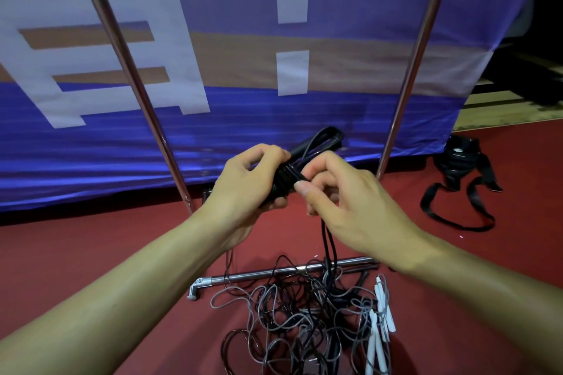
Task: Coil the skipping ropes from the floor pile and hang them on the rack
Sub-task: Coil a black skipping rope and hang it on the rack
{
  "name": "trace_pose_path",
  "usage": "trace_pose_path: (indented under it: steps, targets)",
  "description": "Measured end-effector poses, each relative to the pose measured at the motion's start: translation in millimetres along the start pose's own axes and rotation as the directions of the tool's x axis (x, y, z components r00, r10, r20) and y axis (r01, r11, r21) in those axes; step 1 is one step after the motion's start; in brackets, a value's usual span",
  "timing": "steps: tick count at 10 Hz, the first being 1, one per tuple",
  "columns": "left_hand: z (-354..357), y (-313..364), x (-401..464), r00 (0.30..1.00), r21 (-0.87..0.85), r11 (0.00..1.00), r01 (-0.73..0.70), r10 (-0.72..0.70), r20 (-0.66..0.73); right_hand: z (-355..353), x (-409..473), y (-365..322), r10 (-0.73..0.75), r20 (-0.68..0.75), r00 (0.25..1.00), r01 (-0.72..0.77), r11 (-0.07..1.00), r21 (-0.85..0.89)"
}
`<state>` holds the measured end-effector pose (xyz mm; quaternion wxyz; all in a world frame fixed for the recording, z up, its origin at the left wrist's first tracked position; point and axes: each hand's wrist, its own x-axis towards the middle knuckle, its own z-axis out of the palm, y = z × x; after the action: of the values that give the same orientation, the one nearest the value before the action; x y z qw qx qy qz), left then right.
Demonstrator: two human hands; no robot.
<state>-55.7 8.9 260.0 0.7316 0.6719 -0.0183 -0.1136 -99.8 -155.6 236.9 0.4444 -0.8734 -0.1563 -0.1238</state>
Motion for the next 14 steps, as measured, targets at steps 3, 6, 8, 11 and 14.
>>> trace_pose_path:
  steps: [3, 6, 8, 11, 14]
  targets:
    - [-14.0, 8.1, 1.9, 0.988, 0.032, 0.993, 0.117, -0.119, 0.097, -12.1, 6.8, 30.9, 0.101, 0.493, 0.864, -0.193, 0.971, 0.139]
    - [-21.6, 6.9, -4.1, 0.908, 0.152, 0.978, 0.142, -0.189, 0.373, -33.6, 17.6, 53.2, 0.143, 0.732, 0.666, -0.426, 0.879, 0.216]
    - [-27.0, 3.3, -2.5, 0.876, 0.119, 0.976, 0.181, -0.215, 0.431, -31.0, 28.2, 76.6, 0.246, 0.773, 0.585, -0.49, 0.867, 0.094]
    - [-29.3, -12.8, 0.4, 0.758, 0.262, 0.926, 0.272, -0.374, 0.534, -33.2, 42.2, 59.5, 0.263, 0.648, 0.714, -0.065, 0.948, -0.312]
    - [-20.5, -18.0, 4.7, 0.79, 0.399, 0.881, 0.252, -0.426, 0.44, -39.6, 48.1, 25.9, 0.174, 0.574, 0.8, -0.065, 0.976, -0.207]
